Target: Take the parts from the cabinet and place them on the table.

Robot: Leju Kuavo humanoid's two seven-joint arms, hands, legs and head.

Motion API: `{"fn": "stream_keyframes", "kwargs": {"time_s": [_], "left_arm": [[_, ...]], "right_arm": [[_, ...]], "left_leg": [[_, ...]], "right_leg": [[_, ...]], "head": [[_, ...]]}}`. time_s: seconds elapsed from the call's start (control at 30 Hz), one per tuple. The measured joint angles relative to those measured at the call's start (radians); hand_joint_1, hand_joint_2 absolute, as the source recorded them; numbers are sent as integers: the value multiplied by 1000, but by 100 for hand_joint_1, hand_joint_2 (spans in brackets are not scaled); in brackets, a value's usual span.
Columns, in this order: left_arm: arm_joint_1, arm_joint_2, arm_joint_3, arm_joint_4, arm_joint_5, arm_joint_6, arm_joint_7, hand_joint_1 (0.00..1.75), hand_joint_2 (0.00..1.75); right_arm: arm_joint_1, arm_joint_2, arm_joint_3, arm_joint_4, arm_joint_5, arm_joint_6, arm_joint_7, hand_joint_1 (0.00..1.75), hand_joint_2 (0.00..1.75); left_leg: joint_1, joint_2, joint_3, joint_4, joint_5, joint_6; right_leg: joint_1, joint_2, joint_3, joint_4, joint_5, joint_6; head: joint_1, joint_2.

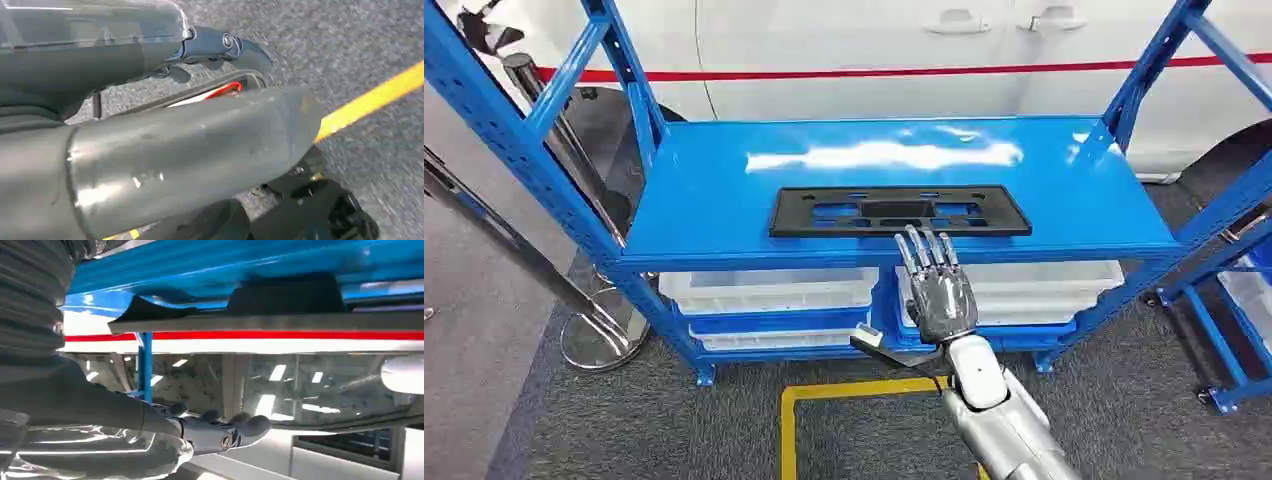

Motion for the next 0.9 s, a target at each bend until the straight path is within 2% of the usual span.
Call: {"fn": "stream_keyframes", "kwargs": {"time_s": [0.03, 0.07, 0.1, 0.13, 0.17, 0.2, 0.23, 0.3, 0.33, 0.37, 0.4, 0.43, 0.47, 0.5, 0.53, 0.57, 0.6, 0.63, 0.67, 0.7, 0.73, 0.77, 0.8, 0.83, 0.87, 0.9], "left_arm": [[3, 0, 0, 0, -1, 0, 0, 0, 0], [5, -1, -1, 0, -2, -3, 0, 0, 0], [6, -2, -1, 0, -2, -3, 0, 0, 0], [5, -3, -1, 0, -4, -3, 0, 0, 0], [2, -3, -1, 0, -6, -4, 0, 0, 0], [-4, -3, -2, 0, -9, -5, 0, 0, 0], [-7, -3, -2, 0, -10, -5, 1, 0, 0], [-9, -4, -2, 0, -13, -7, 0, 0, 0], [-10, -4, -2, 0, -13, -7, 0, 0, 0], [-10, -4, -2, 0, -14, -6, 0, 0, 0], [-12, -6, -2, 0, -16, -3, -1, 0, 0], [-12, -6, -2, 0, -18, 1, -2, 0, 0], [-11, -7, -2, 0, -19, 3, -2, 0, 0], [-10, -8, -2, 0, -19, 3, -2, 0, 0], [-7, -8, -2, 0, -19, 4, -2, 0, 0], [-7, -8, -2, 0, -19, 4, -2, 0, 0], [-7, -8, -2, 0, -19, 5, -2, 0, 0], [-8, -8, -2, 0, -19, 4, -3, 0, 0], [-6, -7, -2, 0, -19, 2, -5, 0, 0], [-6, -6, -2, 0, -19, -2, -8, 0, 0], [-7, -6, -2, 0, -19, -6, -13, 0, 0], [-4, -6, -2, 0, -19, -10, -16, 0, 0], [-6, -7, -2, 0, -20, -14, -21, 0, 0], [-10, -11, -2, 0, -22, -16, -23, 0, 0], [-11, -14, -2, 0, -25, -18, -23, 0, 0], [-12, -14, -2, 0, -31, -18, -22, 0, 0]], "right_arm": [[4, 0, 0, 0, 4, 0, 0, 0, 175], [4, 0, -1, 0, 7, 0, 0, 0, 175], [3, 0, -2, 0, 8, 0, 0, 0, 175], [4, -1, -4, 0, 12, 0, 2, 0, 175], [5, -3, -6, 1, 16, 0, 2, 0, 175], [5, -3, -6, 1, 20, 0, 2, 0, 175], [8, -3, -8, -2, 24, -1, 4, 0, 175], [5, -4, -11, -3, 26, -3, 6, 0, 175], [6, -3, -13, -8, 26, -6, 7, 0, 175], [4, -4, -14, -10, 23, -9, 8, 0, 175], [3, -3, -18, -11, 17, -13, 9, 0, 175], [5, -2, -21, -12, 13, -15, 10, 0, 175], [7, -2, -23, -15, 11, -16, 12, 0, 175], [9, -2, -25, -18, 11, -16, 12, 0, 175], [10, -2, -26, -20, 11, -16, 13, 0, 175], [10, -2, -27, -20, 11, -16, 13, 0, 175], [10, -2, -27, -22, 11, -16, 13, 0, 175], [10, -2, -27, -24, 8, -16, 14, 0, 175], [11, -1, -29, -26, 5, -17, 14, 0, 175], [13, 2, -31, -27, 4, -18, 14, 0, 175], [15, 3, -35, -31, -1, -19, 15, 0, 175], [20, 6, -39, -36, -6, -19, 16, 0, 175], [21, 6, -46, -47, -8, -19, 16, 0, 175], [21, 7, -54, -57, -11, -20, 19, 0, 175], [21, 7, -63, -64, -16, -20, 20, 0, 175], [22, 11, -73, -71, -32, -20, 18, 0, 175]], "left_leg": [[0, -1, 15, 0, -11, -2], [1, -1, 34, 0, -25, -6], [2, -1, 53, 0, -39, -10], [2, -1, 69, -1, -55, -14], [1, 1, 80, 3, -68, -20], [0, -3, 77, -2, -73, -27], [0, -2, 77, -11, -79, -36], [2, 0, 93, -4, -72, -44], [5, 1, 77, 29, -66, -48], [6, 2, 44, 102, -43, -51], [6, 2, -9, 184, -44, -54], [6, 3, -60, 246, -67, -56], [6, 3, -105, 288, -118, -58], [6, 3, -140, 301, -169, -58], [6, 2, -158, 291, -186, -56], [5, 2, -164, 254, -171, -51], [3, 2, -159, 192, -115, -44], [-2, 3, -148, 116, -25, -34], [-8, 3, -144, 52, 72, -25], [-17, -1, -159, 42, 64, -21], [-16, -7, -148, 43, 81, -17], [-15, -7, -145, 42, 111, -15], [-16, -7, -144, 43, 108, -13], [-8, -6, -139, 31, 113, -6], [-6, -6, -132, 22, 115, -4], [-5, -5, -129, 20, 111, 2]], "right_leg": [[-3, 0, -10, -19, 19, 2], [-5, -1, -2, -75, 57, 4], [-5, -1, 18, -148, 110, 4], [-5, -1, 38, -231, 187, 2], [-1, -1, 33, -269, 228, -3], [6, -3, 37, -274, 198, -14], [9, 1, 40, -273, 211, -24], [7, 4, 53, -281, 194, -40], [2, 6, 72, -287, 189, -47], [4, 4, 89, -291, 183, -52], [4, 2, 103, -295, 173, -57], [6, 2, 117, -297, 163, -59], [8, 2, 131, -298, 151, -60], [9, 5, 147, -298, 138, -62], [10, 8, 163, -298, 127, -62], [12, 10, 181, -298, 114, -61], [14, 10, 200, -298, 102, -61], [15, 10, 216, -298, 89, -61], [16, 10, 218, -297, 80, -59], [20, 18, 225, -287, 68, -51], [22, 17, 224, -283, 56, -46], [22, 19, 228, -284, 46, -42], [21, 20, 230, -289, 44, -39], [26, 19, 234, -289, 39, -32], [20, 13, 233, -271, 24, -27], [20, 9, 209, -228, -4, -23]], "head": [[-1, 0], [0, 0], [0, 0], [0, 0], [0, 0], [-2, 0], [-2, 0], [-2, 0], [-3, 0], [-2, 0], [-3, 0], [-2, 0], [-2, 0], [-2, 0], [-2, 0], [-2, 0], [-2, 0], [-2, 0], [-2, 0], [-3, 0], [-1, 0], [-2, 0], [-1, 0], [-2, 0], [-2, 0], [-2, 0]]}}
